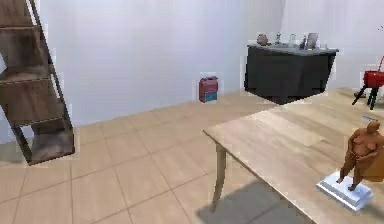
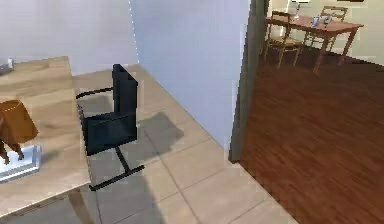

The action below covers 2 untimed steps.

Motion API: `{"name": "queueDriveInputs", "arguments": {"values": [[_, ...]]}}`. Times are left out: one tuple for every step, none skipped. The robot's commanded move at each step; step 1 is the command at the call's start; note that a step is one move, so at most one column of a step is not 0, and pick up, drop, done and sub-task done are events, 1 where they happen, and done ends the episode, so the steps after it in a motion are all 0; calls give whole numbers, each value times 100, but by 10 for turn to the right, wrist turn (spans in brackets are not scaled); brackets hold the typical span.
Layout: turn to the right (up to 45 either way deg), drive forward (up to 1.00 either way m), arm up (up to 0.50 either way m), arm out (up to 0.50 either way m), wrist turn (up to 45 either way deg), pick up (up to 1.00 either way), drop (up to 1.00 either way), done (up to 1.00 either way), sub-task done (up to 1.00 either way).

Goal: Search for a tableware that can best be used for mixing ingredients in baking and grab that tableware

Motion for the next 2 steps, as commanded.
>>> {"name": "queueDriveInputs", "arguments": {"values": [[-210,0,0,0,0,0,0,0,0],[0,100,0,0,0,0,0,0,0]]}}
